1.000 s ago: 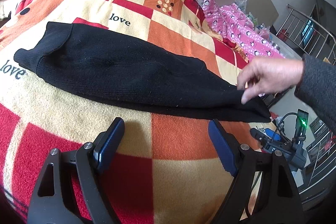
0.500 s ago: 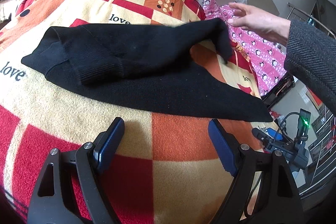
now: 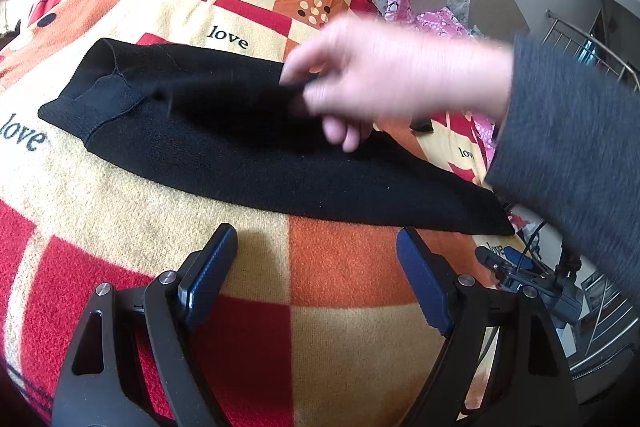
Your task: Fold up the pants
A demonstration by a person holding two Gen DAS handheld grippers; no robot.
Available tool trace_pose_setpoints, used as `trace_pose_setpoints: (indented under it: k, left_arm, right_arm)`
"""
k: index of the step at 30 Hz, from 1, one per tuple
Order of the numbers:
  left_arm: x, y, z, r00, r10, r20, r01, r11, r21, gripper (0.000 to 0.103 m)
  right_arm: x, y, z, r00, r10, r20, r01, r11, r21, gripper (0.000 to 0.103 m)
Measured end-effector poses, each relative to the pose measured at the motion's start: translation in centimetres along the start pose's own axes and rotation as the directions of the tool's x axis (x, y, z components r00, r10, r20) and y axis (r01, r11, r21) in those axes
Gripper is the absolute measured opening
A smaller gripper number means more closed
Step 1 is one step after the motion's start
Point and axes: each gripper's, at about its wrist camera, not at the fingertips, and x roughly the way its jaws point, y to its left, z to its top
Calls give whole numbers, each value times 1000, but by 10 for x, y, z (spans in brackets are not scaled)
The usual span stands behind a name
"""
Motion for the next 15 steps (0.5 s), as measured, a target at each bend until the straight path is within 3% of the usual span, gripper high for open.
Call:
trace_pose_setpoints:
  k: [15]
  left_arm:
    - [3,-4,1,1000,15,-8,-15,1000,1,82]
  right_arm:
    - [0,0,0,1000,0,1,0,1000,0,103]
